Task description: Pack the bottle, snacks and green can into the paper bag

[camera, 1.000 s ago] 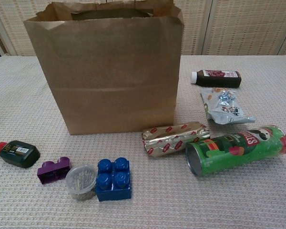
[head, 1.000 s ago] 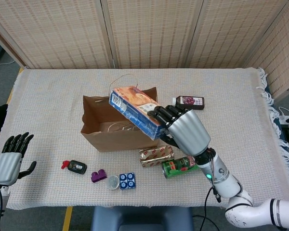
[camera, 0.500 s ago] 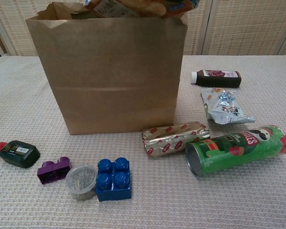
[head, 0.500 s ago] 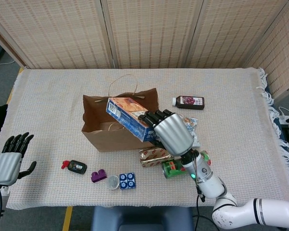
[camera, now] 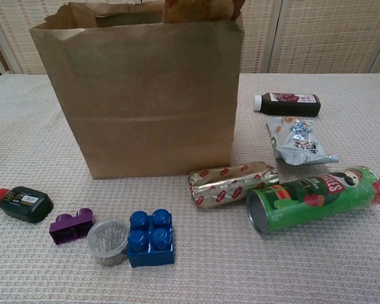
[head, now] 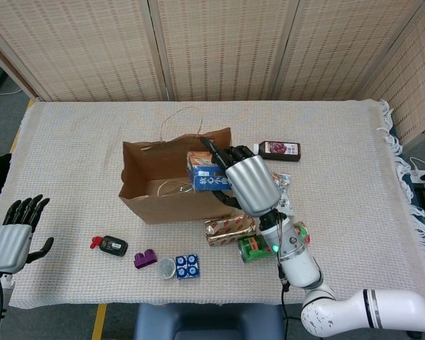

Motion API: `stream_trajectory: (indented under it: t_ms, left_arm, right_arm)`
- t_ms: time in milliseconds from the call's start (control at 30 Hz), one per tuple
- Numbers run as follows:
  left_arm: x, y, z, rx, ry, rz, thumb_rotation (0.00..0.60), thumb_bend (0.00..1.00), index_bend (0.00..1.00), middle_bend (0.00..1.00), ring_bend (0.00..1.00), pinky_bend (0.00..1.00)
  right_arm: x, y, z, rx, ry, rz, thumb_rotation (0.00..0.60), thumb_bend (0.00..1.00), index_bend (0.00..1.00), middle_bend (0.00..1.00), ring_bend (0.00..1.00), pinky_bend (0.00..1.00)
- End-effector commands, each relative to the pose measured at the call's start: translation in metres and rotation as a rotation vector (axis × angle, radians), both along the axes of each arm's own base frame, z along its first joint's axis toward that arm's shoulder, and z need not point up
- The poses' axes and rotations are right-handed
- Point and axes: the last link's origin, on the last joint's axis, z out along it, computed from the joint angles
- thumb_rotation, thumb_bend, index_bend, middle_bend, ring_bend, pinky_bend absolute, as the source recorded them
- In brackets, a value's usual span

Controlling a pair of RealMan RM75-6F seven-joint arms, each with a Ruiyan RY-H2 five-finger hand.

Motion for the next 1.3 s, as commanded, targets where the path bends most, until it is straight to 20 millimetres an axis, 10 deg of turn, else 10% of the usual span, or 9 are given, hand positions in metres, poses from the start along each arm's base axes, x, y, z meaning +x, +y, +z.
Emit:
stream_trajectory:
  t_ms: [33,500,833,1067,1300]
  left_arm:
    - [0.0,0.0,0.0,-0.001,0.0,0.0,0.6,0.34,0.05,0.0,0.0,0.0]
    - [0.0,0.0,0.0,0.0,0.0,0.0,0.6,0.34,0.05,0.0,0.0,0.0]
    - [0.0,0.0,0.0,0.002,0.006,-0.001,0.6,0.34,0.05,0.0,0.0,0.0]
    - [0.001,0.0,-0.001,0.007,0.013,-0.001,0.6,0.34,0.05,0.0,0.0,0.0]
    - [0.001,0.0,-0.001,0.008,0.013,0.002,0.6,0.34,0.05,0.0,0.0,0.0]
  right_arm:
    - [0.002,0.0,0.002,-0.006,-0.02,-0.002,0.6,0.16,0.0,0.33,0.28,0.31]
    - [-0.03,0.004,0.02,-0.044,-0.016,-0.044,0.6,0.15,0.0,0.32,0.25,0.28]
    - [-0.132,0.019,0.036,-0.01,0.115,-0.225,0.6,0.15,0.0,0.24,0.15,0.19]
    - [-0.183,0.009,0.013,0.097,0.248,-0.391,0.6,0.15,0.0,0.1,0.04,0.11]
    - [-0.184,-0.011,-0.023,0.18,0.341,-0.443,0.6,0.12,0.0,0.02,0.0,0.07]
